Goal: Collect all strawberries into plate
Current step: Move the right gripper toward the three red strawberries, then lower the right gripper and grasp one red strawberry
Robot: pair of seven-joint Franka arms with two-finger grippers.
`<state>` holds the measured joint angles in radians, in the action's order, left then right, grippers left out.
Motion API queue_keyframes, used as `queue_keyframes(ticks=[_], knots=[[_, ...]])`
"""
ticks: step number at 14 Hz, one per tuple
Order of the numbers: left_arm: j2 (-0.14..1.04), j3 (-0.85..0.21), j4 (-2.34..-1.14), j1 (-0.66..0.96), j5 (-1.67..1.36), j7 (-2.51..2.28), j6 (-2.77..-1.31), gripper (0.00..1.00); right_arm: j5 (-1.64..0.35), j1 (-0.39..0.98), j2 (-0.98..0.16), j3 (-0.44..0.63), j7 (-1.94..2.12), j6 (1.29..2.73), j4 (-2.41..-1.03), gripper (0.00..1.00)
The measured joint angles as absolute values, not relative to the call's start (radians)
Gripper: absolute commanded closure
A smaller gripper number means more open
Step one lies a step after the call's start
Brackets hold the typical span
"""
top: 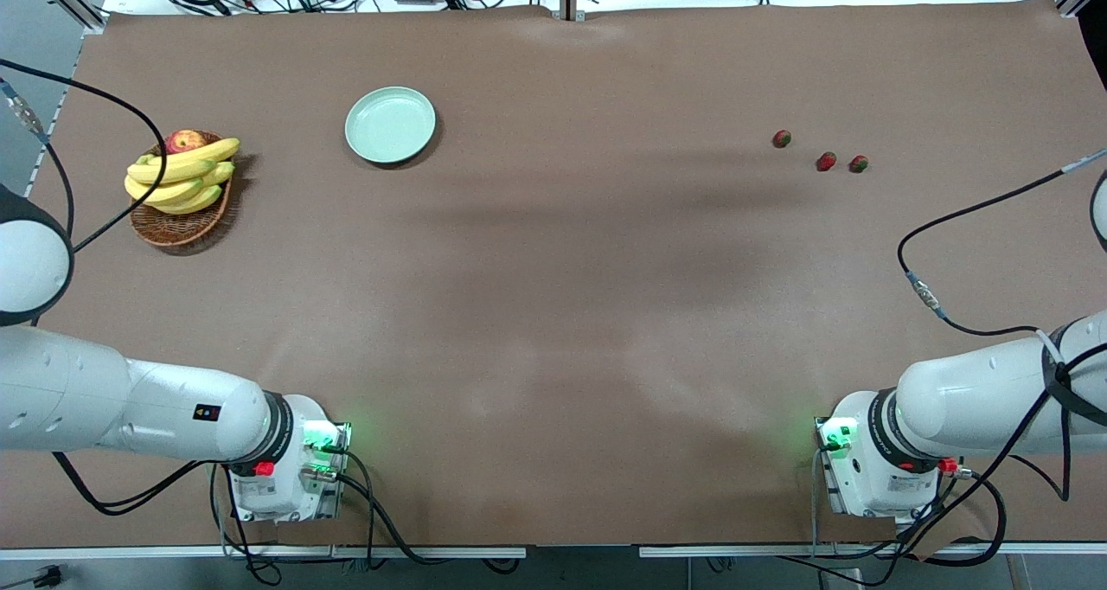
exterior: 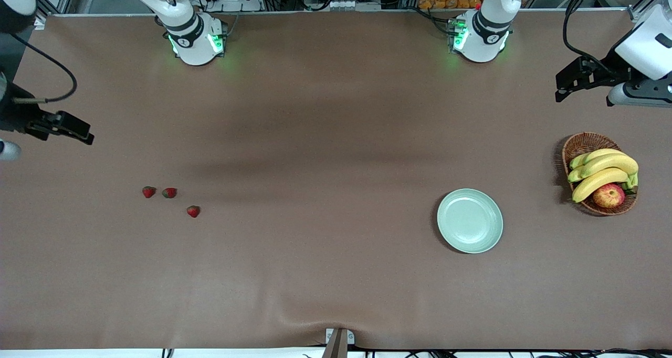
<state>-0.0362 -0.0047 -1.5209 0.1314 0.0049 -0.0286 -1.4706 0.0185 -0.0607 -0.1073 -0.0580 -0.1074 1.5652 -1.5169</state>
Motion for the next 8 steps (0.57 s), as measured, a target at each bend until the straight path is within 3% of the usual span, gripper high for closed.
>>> queue_keyframes(ticks=[8], knots=[[-0.035,-0.005,-1.523,0.131,0.005,-0.029,-1.469,0.00,0.020,-0.053,-0.294,-0.057,-0.108,1.676,-1.519,0.00]])
